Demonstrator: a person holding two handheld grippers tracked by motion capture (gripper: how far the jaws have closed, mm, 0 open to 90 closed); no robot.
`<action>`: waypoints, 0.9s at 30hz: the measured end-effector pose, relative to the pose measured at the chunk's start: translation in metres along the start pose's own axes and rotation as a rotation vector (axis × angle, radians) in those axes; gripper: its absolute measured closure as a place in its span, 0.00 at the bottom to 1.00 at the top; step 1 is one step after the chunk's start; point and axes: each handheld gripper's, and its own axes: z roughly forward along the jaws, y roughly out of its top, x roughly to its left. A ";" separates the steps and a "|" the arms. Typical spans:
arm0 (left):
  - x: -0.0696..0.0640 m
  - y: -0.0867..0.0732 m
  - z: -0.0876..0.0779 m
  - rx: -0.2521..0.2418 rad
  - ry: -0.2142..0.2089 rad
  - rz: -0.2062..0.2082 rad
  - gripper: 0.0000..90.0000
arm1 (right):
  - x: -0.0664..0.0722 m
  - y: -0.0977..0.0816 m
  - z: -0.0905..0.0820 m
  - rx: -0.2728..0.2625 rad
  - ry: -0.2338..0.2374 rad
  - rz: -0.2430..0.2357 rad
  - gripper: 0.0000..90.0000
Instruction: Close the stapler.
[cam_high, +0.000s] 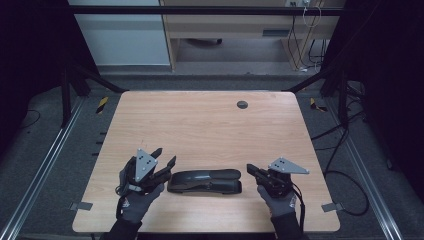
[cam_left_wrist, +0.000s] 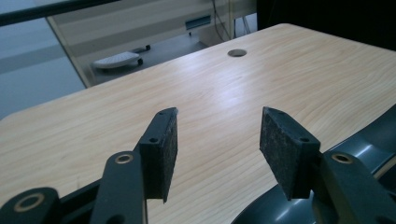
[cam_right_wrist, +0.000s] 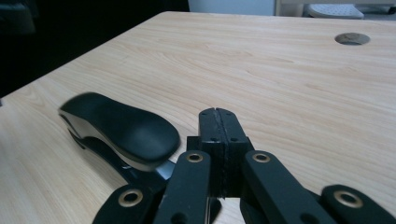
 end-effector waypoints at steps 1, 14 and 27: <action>0.005 -0.005 -0.001 0.008 0.012 -0.004 0.52 | 0.002 0.002 0.001 0.006 0.017 0.000 1.00; 0.037 -0.042 -0.009 0.086 0.108 -0.055 0.52 | 0.022 0.012 0.013 0.033 0.096 -0.024 1.00; 0.050 -0.072 -0.008 0.135 0.165 -0.084 0.52 | 0.028 0.004 0.016 0.060 0.071 -0.054 1.00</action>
